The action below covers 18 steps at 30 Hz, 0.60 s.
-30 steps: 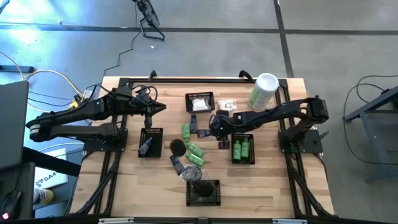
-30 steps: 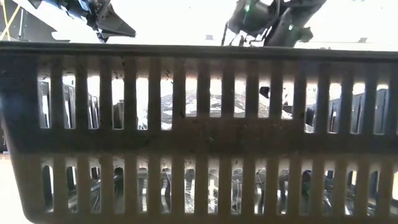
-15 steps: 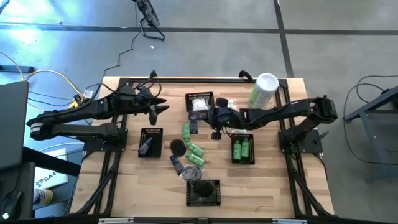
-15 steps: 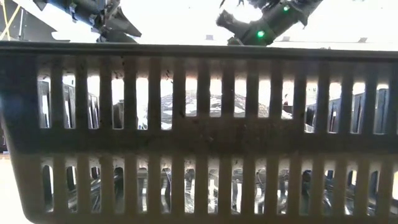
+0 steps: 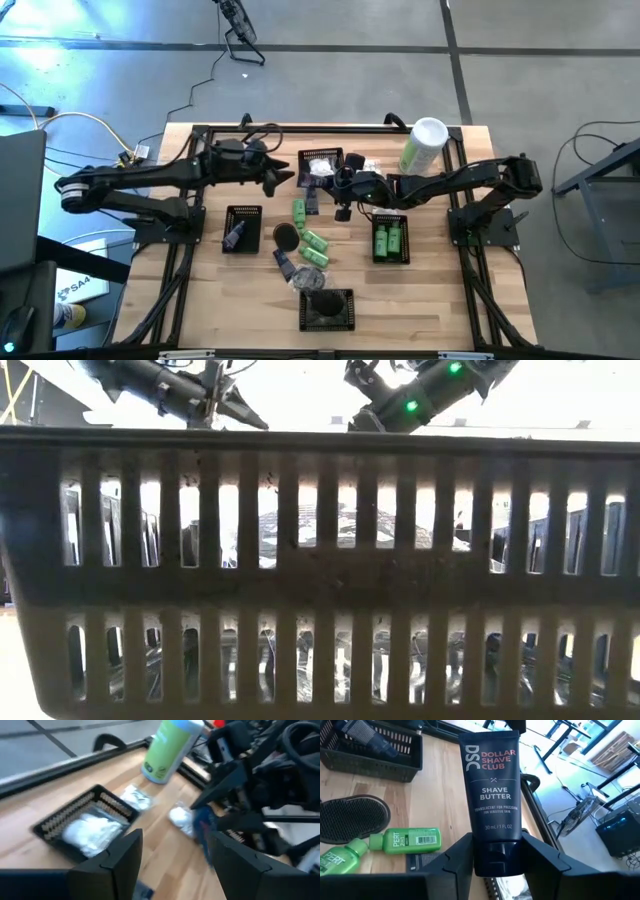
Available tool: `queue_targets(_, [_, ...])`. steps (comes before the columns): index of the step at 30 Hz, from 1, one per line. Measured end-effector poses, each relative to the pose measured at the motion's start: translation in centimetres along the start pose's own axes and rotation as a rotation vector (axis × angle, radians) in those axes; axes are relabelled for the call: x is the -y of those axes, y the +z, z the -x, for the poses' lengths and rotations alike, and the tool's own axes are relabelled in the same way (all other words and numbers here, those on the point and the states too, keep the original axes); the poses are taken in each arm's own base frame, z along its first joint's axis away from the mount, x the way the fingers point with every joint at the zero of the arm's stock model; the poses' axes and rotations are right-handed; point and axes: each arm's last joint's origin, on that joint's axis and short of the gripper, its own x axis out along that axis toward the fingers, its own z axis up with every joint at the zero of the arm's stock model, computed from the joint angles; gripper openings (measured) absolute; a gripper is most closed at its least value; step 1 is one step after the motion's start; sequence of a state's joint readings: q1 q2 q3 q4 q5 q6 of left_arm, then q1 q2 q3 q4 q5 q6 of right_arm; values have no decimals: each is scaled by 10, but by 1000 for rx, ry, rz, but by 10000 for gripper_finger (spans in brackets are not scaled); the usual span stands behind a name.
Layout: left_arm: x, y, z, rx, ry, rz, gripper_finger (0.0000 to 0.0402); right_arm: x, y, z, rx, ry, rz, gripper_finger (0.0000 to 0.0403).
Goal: Pick & Place Travel size toiletries
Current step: Put the blue bottle into the middle left black bin
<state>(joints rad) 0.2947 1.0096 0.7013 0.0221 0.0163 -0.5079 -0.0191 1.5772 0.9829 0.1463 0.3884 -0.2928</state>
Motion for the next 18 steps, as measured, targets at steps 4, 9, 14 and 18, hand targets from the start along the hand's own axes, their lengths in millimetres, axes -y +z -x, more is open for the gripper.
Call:
queue_targets(4, [0,-1,-11,5,-33,51,220,0,0,0,0,-2,0,140])
queue_targets(9, [0,-4,-20,-32,-75,74,220,0,0,0,0,-3,0,141])
queue_targets(14, [-2,-8,-27,-47,-69,107,220,0,0,0,-1,-2,0,141])
queue_targets(18, [-2,-10,-34,-57,-102,115,220,0,0,0,-1,-2,0,141])
